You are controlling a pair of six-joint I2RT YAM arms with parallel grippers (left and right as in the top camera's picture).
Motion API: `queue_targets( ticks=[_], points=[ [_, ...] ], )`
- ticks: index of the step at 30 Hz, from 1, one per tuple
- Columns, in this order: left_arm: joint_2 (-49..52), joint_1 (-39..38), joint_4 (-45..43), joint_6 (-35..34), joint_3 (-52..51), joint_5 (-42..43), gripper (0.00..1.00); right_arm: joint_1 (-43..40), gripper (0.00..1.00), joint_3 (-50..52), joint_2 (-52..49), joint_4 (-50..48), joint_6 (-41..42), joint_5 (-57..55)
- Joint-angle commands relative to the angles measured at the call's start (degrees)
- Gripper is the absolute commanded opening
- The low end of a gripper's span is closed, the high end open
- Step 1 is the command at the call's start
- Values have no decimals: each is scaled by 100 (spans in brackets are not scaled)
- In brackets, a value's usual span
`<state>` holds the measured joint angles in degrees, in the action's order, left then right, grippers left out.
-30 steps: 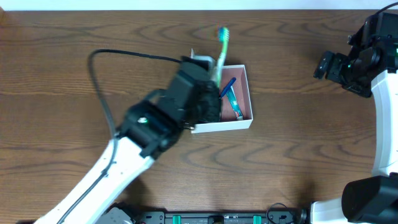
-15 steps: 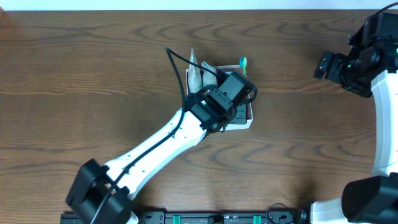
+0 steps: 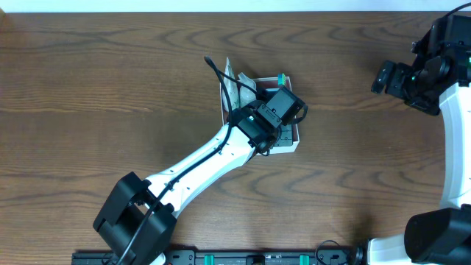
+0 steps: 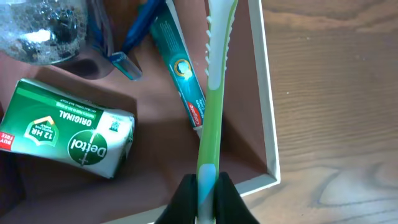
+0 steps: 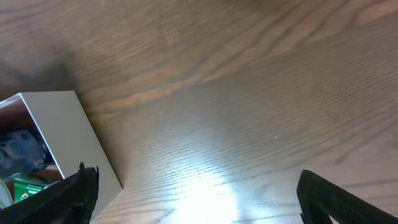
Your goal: Pack container
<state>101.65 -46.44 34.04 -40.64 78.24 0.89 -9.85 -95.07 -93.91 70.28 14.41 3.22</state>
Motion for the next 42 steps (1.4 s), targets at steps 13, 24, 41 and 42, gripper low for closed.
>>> queue_targets(
  ticks=[13, 24, 41, 42],
  points=[
    [13, 92, -22, 98, 22, -157, 37, 7, 99, -39, -13, 2, -55, 17],
    [-765, 352, 61, 1399, 28, -160, 72, 7, 99, -39, -13, 2, -55, 17],
    [-3016, 452, 3230, 2229, 26, -684, 98, 7, 99, -39, -13, 2, -55, 17],
    [-3185, 496, 3353, 2074, 26, -850, 98, 7, 99, -39, -13, 2, -55, 17]
  ],
)
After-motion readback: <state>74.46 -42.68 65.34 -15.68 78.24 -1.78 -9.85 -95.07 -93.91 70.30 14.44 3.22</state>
